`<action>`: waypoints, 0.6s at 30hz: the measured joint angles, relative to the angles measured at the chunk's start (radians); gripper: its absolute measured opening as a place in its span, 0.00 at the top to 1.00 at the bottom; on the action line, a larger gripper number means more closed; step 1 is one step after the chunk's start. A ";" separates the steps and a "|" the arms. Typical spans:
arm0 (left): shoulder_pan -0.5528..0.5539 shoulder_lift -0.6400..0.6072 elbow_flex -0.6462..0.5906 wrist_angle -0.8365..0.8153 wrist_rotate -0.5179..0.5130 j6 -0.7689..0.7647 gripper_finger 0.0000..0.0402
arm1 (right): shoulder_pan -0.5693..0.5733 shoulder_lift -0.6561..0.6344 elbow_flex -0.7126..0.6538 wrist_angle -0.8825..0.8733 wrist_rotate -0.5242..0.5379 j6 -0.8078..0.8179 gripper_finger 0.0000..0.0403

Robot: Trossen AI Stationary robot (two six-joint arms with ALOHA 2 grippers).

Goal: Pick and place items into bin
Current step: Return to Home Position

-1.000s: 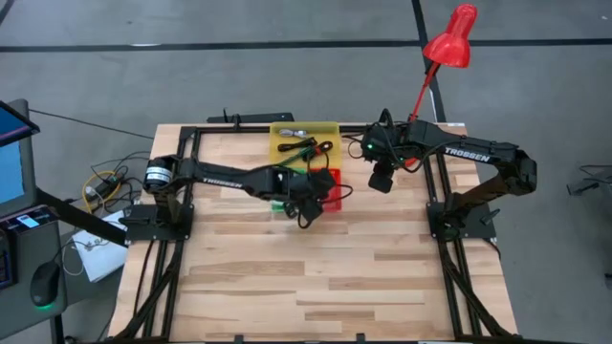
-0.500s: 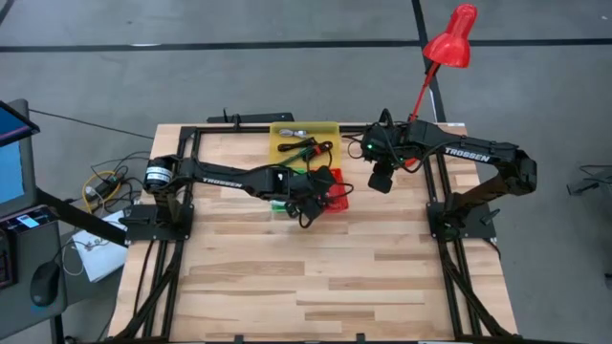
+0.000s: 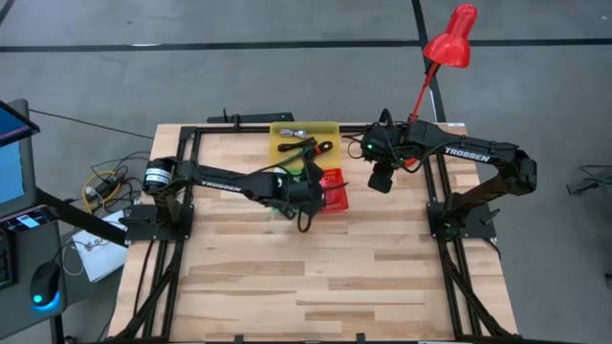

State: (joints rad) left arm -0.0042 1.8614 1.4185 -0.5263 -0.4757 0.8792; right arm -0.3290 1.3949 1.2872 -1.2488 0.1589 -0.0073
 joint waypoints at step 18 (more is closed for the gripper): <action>-0.113 -0.588 0.000 -0.211 0.254 -0.574 0.54 | 0.074 0.000 0.000 0.180 -0.171 0.007 0.74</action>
State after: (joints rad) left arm -0.1177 1.2730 1.4185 -0.7372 -0.2219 0.3053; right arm -0.2546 1.3949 1.2873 -1.0691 -0.0121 -0.0006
